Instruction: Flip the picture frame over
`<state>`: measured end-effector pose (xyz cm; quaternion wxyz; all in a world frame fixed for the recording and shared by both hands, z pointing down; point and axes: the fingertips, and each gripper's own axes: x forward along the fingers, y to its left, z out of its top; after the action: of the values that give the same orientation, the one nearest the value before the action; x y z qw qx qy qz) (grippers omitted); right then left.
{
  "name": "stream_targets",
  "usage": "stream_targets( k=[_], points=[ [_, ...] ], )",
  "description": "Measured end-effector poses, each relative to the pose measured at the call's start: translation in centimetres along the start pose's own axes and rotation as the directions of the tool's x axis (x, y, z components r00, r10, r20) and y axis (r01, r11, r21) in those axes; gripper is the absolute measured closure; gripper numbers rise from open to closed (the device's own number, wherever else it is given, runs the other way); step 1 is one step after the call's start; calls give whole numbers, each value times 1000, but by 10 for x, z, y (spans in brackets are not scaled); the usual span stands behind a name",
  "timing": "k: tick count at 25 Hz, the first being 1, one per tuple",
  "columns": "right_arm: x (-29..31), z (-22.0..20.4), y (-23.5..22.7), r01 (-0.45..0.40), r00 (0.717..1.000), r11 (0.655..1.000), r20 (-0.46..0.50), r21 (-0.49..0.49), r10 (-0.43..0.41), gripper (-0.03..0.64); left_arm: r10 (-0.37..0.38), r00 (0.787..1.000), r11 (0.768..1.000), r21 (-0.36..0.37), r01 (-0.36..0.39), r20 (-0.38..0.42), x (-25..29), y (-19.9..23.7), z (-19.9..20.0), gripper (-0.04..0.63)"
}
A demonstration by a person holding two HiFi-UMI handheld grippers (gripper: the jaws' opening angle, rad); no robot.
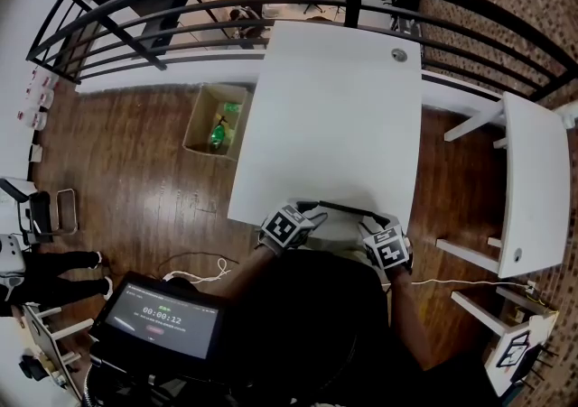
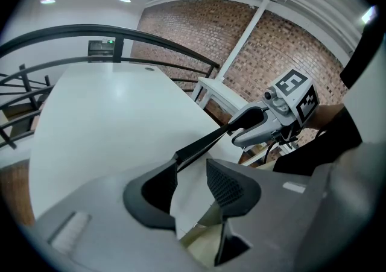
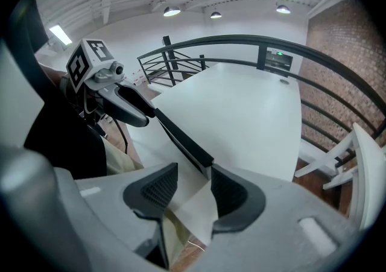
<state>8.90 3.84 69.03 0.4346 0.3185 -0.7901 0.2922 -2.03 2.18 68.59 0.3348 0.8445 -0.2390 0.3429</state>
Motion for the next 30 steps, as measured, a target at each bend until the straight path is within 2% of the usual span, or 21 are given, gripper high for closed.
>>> stream_targets(
  k=[30],
  points=[
    [-11,6,-14,10,1000,1000,-7,29,-10,460,-11,1000,1000,-18,11,6,2,-7,16,431]
  ],
)
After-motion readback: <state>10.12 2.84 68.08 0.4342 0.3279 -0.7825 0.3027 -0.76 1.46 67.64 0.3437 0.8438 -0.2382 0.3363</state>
